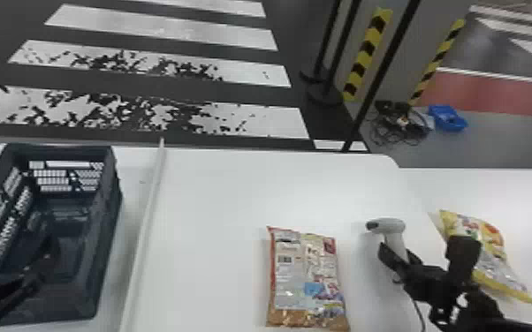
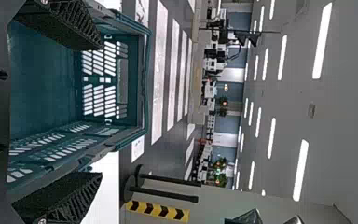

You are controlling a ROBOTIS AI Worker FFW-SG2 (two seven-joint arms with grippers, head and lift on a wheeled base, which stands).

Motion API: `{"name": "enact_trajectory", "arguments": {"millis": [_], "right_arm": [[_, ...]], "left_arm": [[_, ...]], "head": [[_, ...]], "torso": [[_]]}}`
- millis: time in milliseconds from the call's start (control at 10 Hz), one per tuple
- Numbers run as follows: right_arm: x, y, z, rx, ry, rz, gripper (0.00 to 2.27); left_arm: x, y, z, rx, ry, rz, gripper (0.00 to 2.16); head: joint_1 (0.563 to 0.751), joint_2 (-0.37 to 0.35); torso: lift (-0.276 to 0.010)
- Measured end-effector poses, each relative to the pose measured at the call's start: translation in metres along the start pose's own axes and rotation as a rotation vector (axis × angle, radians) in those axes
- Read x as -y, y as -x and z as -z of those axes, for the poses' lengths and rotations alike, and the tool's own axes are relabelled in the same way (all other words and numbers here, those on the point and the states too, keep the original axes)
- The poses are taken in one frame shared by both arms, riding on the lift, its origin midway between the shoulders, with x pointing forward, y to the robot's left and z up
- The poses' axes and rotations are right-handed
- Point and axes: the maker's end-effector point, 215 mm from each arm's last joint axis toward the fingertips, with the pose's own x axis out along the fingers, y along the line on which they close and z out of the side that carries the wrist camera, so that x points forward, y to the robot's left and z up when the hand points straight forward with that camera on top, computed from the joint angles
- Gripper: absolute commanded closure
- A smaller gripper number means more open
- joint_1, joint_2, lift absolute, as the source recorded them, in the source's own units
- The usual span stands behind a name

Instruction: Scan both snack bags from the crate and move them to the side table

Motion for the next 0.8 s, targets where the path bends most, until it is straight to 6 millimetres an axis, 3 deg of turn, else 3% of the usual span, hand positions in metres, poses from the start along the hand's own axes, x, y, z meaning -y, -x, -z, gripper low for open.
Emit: {"name": "enact_trajectory", "arguments": {"millis": [100, 200, 300, 500, 600, 800], "right_arm": [[0.001, -0.002, 0.005, -0.009, -0.001, 0.002, 0.65], [0.003, -0.005, 0.009, -0.013, 0.000, 0.004, 0.50], [0.005, -0.006, 0.012, -0.012, 0.006, 0.006, 0.10], [0.007, -0.001, 0.003, 0.032, 0.027, 0.026, 0.02], [-0.002, 0.011, -0.011, 0.068, 0.052, 0.032, 0.05], [-0.042, 0.037, -0.026, 0.057, 0.040, -0.003, 0.06]], "left_arm": [[-0.001, 0.000, -0.001, 0.002, -0.002, -0.001, 0.03], [-0.002, 0.000, -0.001, 0.003, -0.002, -0.003, 0.03], [-0.002, 0.001, -0.001, 0.002, -0.001, -0.003, 0.03], [-0.002, 0.001, 0.002, -0.003, 0.001, -0.006, 0.03], [-0.003, 0.001, 0.004, -0.007, 0.003, -0.008, 0.03], [-0.001, -0.003, 0.007, -0.009, 0.007, -0.007, 0.03]], "head": [[0.695, -0.233], [0.695, -0.233], [0.695, -0.235], [0.695, -0.239], [0.695, -0.236], [0.695, -0.195]], "torso": [[-0.095], [-0.095], [-0.095], [-0.095], [-0.095], [-0.095]]}}
